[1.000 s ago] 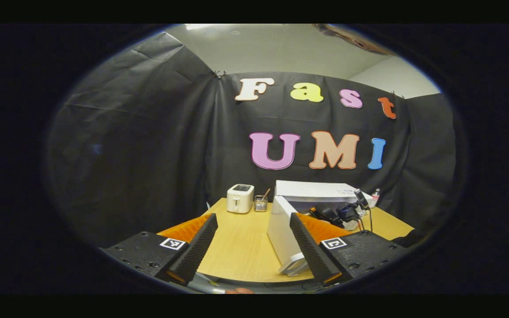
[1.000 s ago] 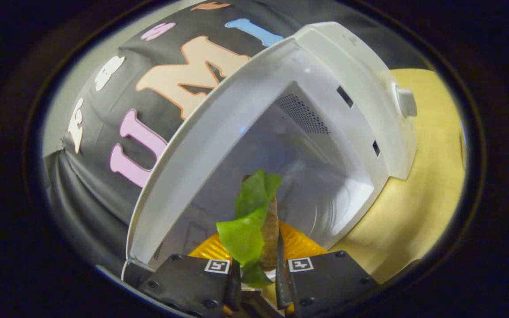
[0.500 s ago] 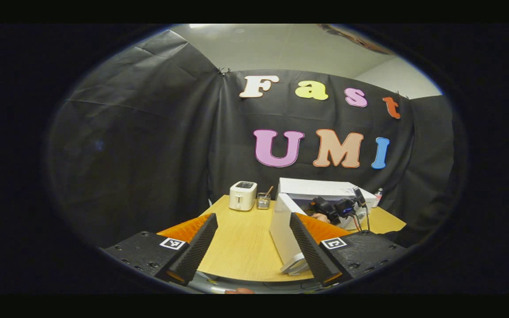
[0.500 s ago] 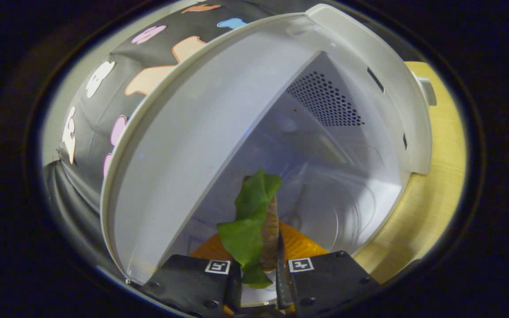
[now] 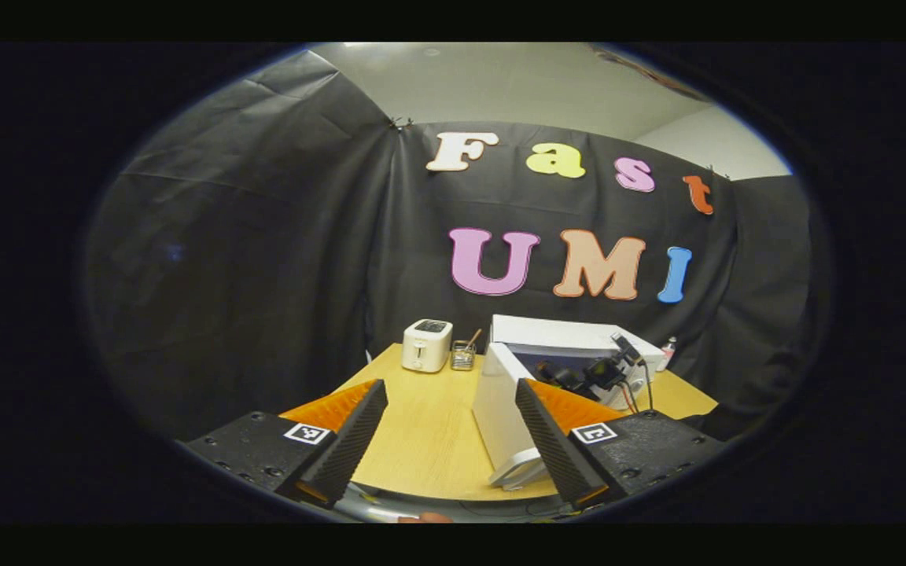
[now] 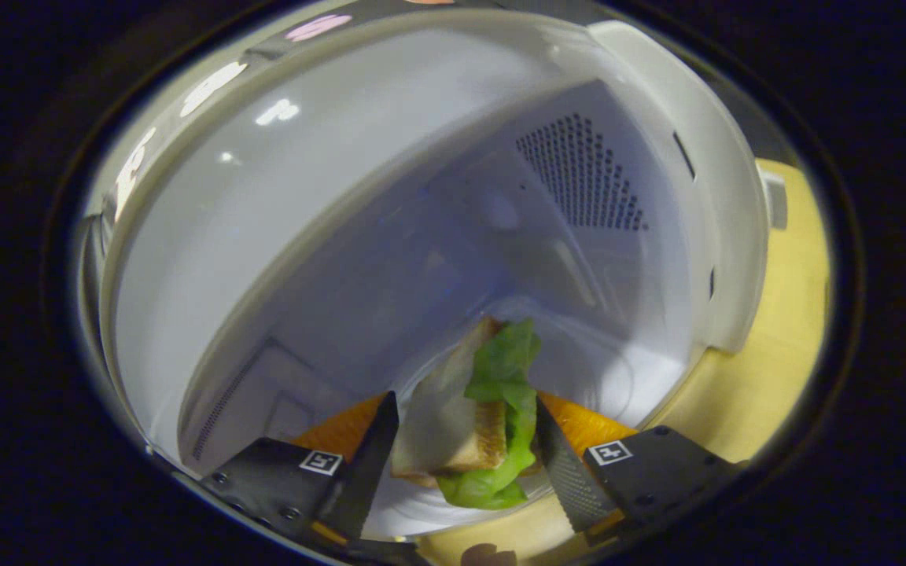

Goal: Open the microwave oven with the left hand, put the food in, and close the microwave oven.

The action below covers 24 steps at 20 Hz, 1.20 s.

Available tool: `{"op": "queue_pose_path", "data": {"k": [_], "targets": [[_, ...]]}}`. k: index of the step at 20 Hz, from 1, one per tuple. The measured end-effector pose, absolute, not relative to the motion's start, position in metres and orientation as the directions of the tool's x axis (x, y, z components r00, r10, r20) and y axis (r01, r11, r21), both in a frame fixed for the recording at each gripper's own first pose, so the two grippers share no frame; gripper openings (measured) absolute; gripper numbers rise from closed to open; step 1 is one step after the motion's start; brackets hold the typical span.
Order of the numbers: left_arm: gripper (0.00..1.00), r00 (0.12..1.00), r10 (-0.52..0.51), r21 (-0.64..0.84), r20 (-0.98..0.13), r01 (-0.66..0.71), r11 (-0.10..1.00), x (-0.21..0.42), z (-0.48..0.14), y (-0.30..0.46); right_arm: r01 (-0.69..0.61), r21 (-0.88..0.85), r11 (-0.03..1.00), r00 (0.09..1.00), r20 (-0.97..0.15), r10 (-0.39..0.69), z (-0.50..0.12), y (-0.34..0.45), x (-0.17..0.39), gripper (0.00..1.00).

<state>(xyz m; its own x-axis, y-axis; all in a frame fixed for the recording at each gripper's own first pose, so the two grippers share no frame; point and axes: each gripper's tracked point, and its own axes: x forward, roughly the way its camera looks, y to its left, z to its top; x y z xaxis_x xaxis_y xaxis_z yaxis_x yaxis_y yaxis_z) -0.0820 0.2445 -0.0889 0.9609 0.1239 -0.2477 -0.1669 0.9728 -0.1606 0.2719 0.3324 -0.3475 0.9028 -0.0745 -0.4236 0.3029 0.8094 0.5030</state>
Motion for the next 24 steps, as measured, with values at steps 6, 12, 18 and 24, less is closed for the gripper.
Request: {"op": "queue_pose_path", "data": {"k": [6, 12, 18, 24], "targets": [[0.94, 0.962, 0.119, -0.142, -0.247, -0.158, 0.977, -0.087, -0.085, 0.241, 0.237, 0.401, 0.885, 0.911, -0.408, -0.059, -0.338, 0.319, 0.275, 0.93], [0.95, 0.967, 0.118, -0.098, -0.228, -0.143, 0.985, -0.097, -0.074, 0.235, 0.154, 0.385, 0.910, 0.931, -0.364, -0.003, -0.309, 0.317, 0.270, 0.90], [0.94, 0.966, 0.110, -0.071, -0.236, -0.130, 0.989, -0.106, -0.079, 0.233, -0.049, 0.229, 0.972, 0.926, -0.353, 0.130, -0.298, 0.321, 0.210, 0.98], [0.94, 0.958, 0.128, -0.070, -0.258, -0.151, 0.986, -0.114, -0.096, 0.245, -0.159, 0.144, 0.977, 0.932, -0.304, 0.197, -0.247, 0.258, 0.145, 0.98]]}}
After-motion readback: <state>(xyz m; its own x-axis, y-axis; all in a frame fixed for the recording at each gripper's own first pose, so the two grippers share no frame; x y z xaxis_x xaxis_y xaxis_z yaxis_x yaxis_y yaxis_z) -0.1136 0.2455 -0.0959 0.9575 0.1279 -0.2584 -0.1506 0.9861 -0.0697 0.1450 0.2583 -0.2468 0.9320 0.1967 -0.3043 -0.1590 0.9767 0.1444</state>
